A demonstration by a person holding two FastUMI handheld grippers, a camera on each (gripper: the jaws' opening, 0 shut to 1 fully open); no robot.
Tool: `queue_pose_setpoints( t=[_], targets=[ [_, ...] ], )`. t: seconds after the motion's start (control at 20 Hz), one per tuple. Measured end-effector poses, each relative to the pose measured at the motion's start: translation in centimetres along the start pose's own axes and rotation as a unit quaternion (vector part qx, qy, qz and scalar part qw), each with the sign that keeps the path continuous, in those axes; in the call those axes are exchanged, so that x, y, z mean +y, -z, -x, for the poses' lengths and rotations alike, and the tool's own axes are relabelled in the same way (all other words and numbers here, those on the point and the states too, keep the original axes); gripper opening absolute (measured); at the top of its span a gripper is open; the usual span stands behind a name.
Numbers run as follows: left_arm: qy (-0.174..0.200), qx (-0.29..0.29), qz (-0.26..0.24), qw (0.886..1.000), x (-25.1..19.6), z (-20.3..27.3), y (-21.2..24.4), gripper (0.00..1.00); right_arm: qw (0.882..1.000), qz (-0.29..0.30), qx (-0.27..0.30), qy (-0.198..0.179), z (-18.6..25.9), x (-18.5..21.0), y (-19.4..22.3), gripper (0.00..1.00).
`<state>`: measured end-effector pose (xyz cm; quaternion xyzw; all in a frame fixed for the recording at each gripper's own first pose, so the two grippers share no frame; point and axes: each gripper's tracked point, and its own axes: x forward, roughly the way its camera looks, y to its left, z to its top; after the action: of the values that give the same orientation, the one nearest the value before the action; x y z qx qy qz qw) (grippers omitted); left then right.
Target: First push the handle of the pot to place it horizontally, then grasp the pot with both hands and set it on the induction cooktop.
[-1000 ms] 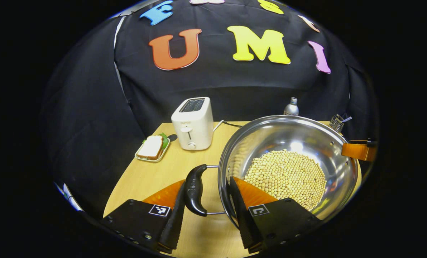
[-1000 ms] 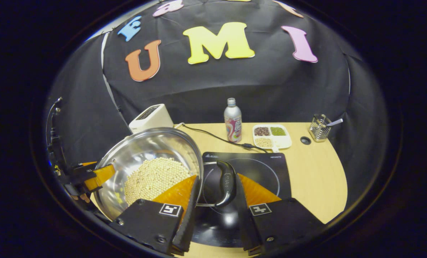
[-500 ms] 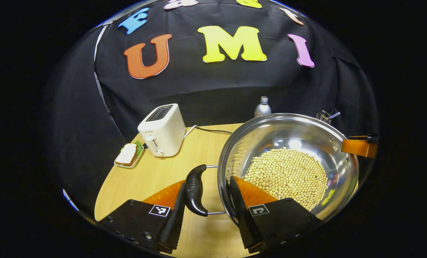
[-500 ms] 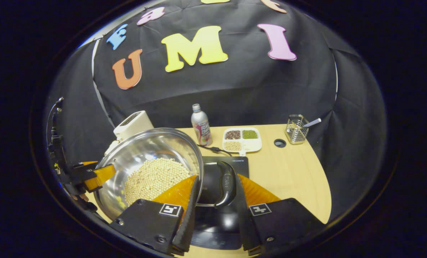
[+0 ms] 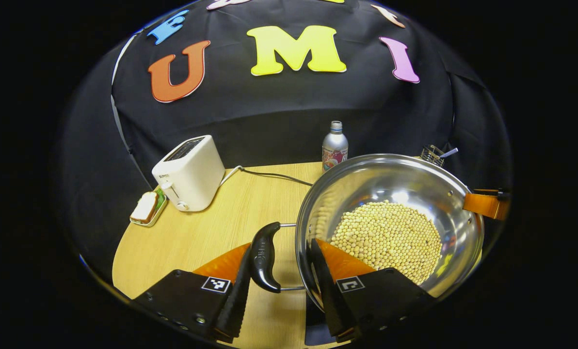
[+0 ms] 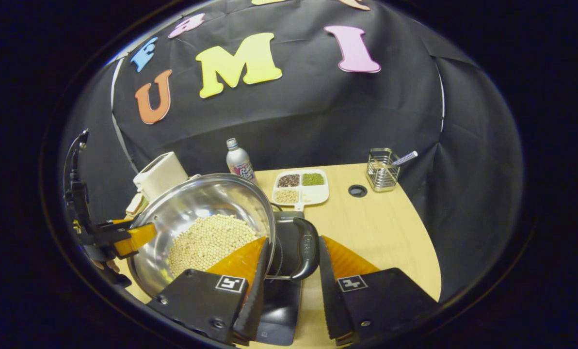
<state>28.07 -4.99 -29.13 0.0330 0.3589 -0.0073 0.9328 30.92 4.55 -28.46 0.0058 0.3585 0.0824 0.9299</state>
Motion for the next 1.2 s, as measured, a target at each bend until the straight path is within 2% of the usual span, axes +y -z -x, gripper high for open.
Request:
queue_pose_setpoints(
  t=[0.35, 0.4, 0.45, 0.7, 0.9, 1.0, 1.1, 1.15, 1.2],
  targets=[
    [-0.001, -0.005, -0.005, 1.0, 0.0, -2.0, 0.5, 0.64, 1.0, -0.027, 0.001, 0.0, -2.3, -1.2, 1.4, 0.53],
    [0.0, -0.007, -0.005, 1.0, 0.0, -2.3, 0.5, 0.64, 1.0, -0.029, 0.0, -0.001, -2.5, -1.1, 1.4, 0.55],
    [0.0, -0.008, -0.004, 1.0, 0.2, -2.5, 0.5, 0.64, 1.0, -0.031, 0.0, -0.001, -2.8, -1.1, 1.6, 0.52],
    [0.017, 0.003, -0.006, 1.0, 0.0, -4.3, 2.1, 0.64, 0.999, -0.033, -0.007, 0.009, -4.1, -1.7, 2.3, 0.53],
    [0.01, -0.033, -0.01, 0.999, 0.3, -4.1, 1.6, 0.71, 0.999, -0.013, -0.031, 0.021, -3.7, -1.7, 2.4, 0.61],
    [0.009, -0.035, -0.01, 0.999, -0.9, -4.4, 1.5, 0.71, 0.999, -0.012, -0.035, 0.026, -3.5, -1.8, 2.6, 0.63],
    [0.007, -0.038, -0.01, 0.999, 0.1, -3.4, 1.7, 0.76, 0.997, 0.022, -0.057, 0.042, -3.0, -2.0, 2.0, 0.64],
    [0.005, -0.043, -0.009, 0.999, 0.2, -3.0, 1.6, 0.8, 0.995, 0.041, -0.069, 0.059, -2.6, -2.2, 1.9, 0.71],
    [0.003, -0.048, -0.006, 0.999, 0.4, -2.5, 1.4, 0.84, 0.993, 0.058, -0.078, 0.072, -2.3, -2.3, 1.9, 0.71]
  ],
)
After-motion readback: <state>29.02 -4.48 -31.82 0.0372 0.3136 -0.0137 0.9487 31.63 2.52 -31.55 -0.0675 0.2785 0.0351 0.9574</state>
